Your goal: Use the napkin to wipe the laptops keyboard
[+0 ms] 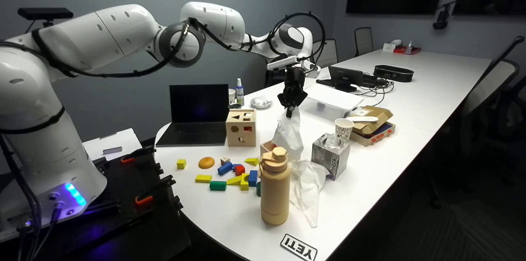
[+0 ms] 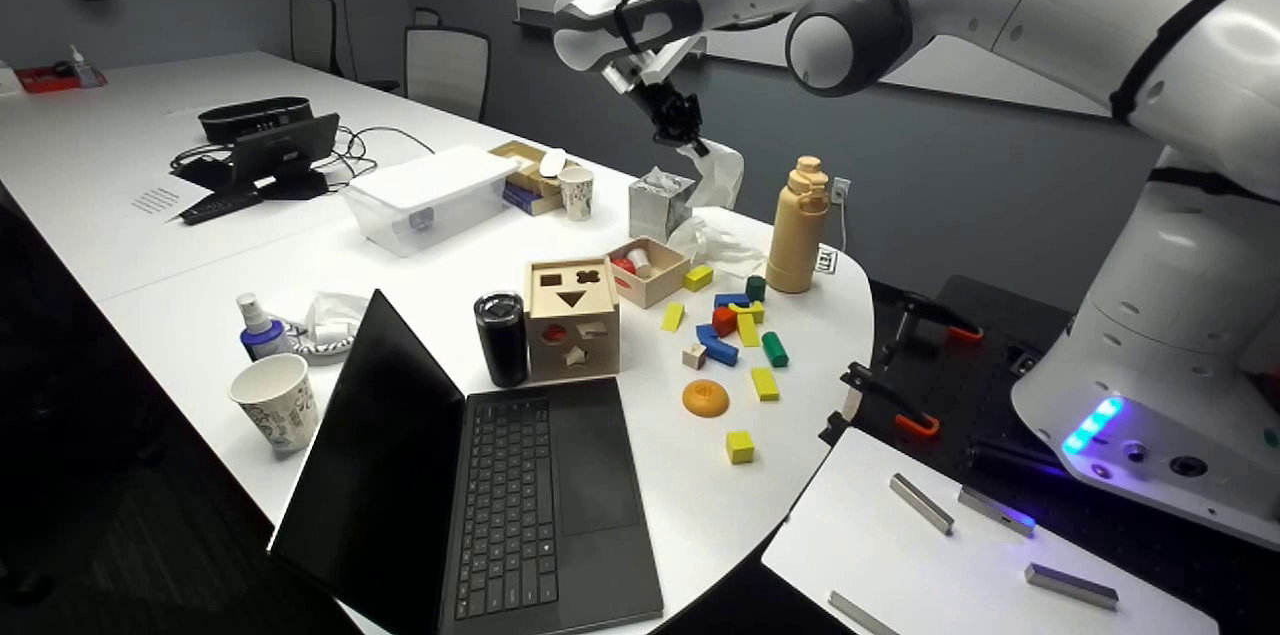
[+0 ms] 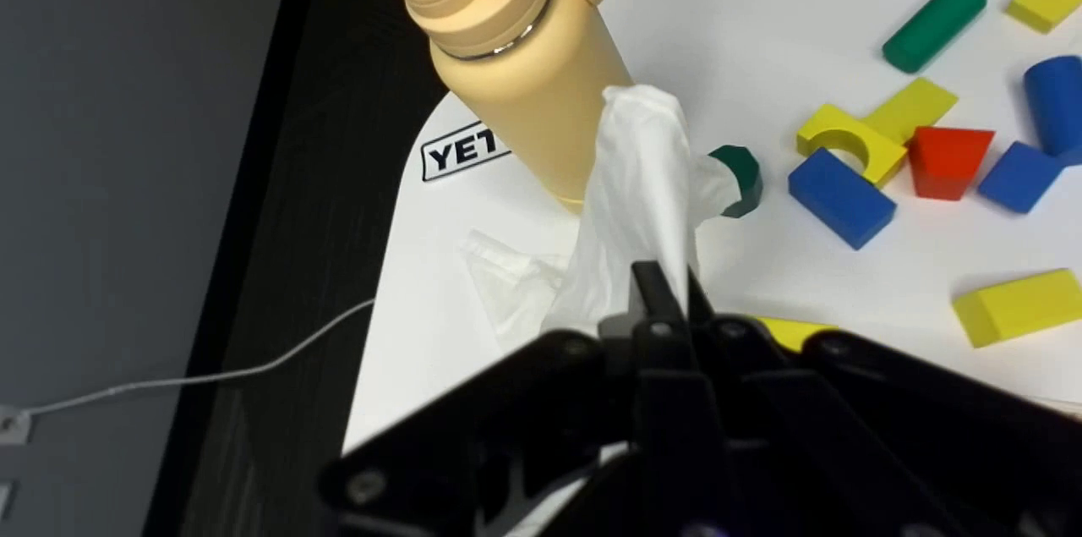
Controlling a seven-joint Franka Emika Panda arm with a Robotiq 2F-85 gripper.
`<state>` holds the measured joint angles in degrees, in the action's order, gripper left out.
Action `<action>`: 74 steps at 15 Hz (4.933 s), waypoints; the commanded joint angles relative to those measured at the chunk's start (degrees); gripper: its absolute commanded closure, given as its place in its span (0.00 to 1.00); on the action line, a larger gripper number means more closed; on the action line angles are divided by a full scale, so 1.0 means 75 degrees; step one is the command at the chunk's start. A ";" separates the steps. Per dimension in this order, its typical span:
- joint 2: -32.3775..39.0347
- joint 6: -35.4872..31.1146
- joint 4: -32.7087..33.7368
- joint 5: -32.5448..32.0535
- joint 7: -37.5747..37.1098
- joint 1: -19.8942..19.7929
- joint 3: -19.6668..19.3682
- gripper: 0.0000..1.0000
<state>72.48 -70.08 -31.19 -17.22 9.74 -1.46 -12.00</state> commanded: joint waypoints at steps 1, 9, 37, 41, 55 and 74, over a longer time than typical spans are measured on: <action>-0.0126 0.0082 -0.0015 0.0058 0.1187 0.0183 0.0337 1.00; 0.0901 -0.0968 -0.0039 0.0375 0.2223 0.0492 0.1543 1.00; 0.0876 -0.2857 -0.0420 0.0479 -0.3933 0.1286 0.1760 1.00; 0.0635 -0.2768 -0.0452 0.0468 -0.4528 0.1495 0.1797 1.00; -0.0001 -0.2196 -0.0995 0.0590 -0.4667 0.2027 0.2972 1.00; -0.0144 -0.2493 -0.1493 0.0643 -0.4166 0.2249 0.3467 1.00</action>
<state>75.43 -86.78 -35.51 -12.57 -21.72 14.99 12.82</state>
